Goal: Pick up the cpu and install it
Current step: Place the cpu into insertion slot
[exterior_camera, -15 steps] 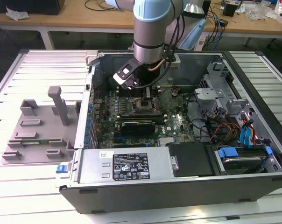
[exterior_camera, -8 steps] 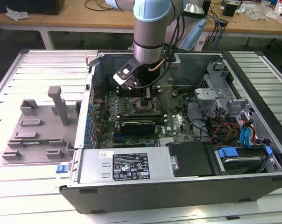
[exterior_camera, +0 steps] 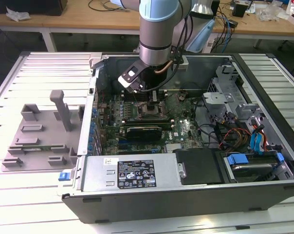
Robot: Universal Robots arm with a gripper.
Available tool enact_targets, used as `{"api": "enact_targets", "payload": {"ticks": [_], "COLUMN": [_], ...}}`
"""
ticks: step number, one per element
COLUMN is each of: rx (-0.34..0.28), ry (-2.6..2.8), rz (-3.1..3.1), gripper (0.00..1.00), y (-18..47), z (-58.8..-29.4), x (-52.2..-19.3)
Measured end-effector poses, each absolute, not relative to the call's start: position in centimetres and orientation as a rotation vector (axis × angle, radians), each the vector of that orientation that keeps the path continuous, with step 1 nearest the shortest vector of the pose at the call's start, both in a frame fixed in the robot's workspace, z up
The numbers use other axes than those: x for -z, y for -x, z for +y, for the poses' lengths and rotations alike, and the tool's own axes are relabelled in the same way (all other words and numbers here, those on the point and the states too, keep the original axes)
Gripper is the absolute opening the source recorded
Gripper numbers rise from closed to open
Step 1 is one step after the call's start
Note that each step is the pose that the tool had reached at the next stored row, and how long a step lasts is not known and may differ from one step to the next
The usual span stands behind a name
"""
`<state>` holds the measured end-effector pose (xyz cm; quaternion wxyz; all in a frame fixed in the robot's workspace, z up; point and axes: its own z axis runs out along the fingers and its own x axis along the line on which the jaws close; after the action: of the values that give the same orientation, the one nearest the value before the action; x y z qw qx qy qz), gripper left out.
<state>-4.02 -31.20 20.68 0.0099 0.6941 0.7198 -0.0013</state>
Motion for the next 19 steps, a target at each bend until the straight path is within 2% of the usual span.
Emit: {"api": "enact_targets", "payload": {"ticks": [13,19], "rx": [0.004,0.004], "ry": [-2.167,-2.167], "rz": [2.247,2.247], "gripper": [0.11,0.11], "y": [3.5,3.5], "z": [-31.4,-31.4], "x": [-20.8,-22.5]}}
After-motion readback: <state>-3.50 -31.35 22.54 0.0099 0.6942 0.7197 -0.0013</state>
